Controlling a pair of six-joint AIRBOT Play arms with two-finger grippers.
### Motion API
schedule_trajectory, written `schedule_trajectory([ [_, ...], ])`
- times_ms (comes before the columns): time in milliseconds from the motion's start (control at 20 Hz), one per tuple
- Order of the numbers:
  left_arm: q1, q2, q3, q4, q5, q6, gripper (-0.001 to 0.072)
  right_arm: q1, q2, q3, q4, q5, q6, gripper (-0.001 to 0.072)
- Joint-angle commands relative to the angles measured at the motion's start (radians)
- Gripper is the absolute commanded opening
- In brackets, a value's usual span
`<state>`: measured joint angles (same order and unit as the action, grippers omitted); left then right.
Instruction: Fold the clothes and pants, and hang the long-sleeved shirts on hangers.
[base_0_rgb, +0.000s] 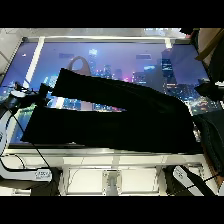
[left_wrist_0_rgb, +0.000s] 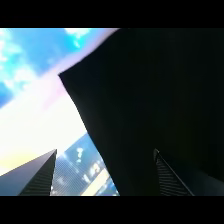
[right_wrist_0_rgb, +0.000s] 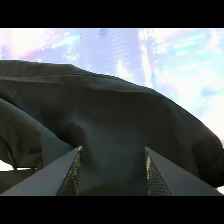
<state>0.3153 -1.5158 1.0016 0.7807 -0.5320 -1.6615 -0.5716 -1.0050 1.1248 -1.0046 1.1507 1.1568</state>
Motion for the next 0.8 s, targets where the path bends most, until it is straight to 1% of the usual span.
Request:
schedule_trajectory([
  [0, -0.004, -0.059, 0.000, -0.029, 0.074, 0.000, 0.0703, 0.003, 0.000, 0.001, 0.005, 0.003, 0.013, 0.0441],
  [100, -0.004, -0.076, 0.001, -0.061, 0.109, 0.000, 0.0703, 0.003, 0.000, 0.001, 0.008, 0.006, 0.013, 0.0440],
  [300, -0.027, -0.109, 0.005, -0.060, 0.156, 0.000, 0.0701, 0.003, 0.000, 0.001, 0.018, 0.006, 0.033, 0.0441],
  [450, -0.067, -0.158, 0.056, -0.059, 0.158, 0.002, 0.0640, 0.003, 0.000, 0.001, 0.018, 0.006, 0.037, 0.0440],
  [550, -0.092, -0.193, 0.090, -0.056, 0.158, 0.000, 0.0632, 0.003, 0.000, 0.001, 0.018, 0.013, 0.039, 0.0440],
  [600, -0.097, -0.204, 0.098, -0.057, 0.158, 0.000, 0.0555, 0.003, 0.000, 0.001, 0.018, 0.021, 0.039, 0.0440],
  [650, -0.098, -0.211, 0.103, -0.057, 0.158, 0.000, 0.0430, 0.003, 0.000, 0.001, 0.018, 0.032, 0.039, 0.0440],
  [700, -0.098, -0.210, 0.103, -0.056, 0.158, 0.001, 0.0206, 0.003, 0.000, 0.001, 0.017, 0.043, 0.039, 0.0440],
  [750, -0.097, -0.209, 0.105, -0.057, 0.158, 0.004, 0.0015, 0.003, 0.000, 0.001, 0.017, 0.049, 0.039, 0.0440],
])
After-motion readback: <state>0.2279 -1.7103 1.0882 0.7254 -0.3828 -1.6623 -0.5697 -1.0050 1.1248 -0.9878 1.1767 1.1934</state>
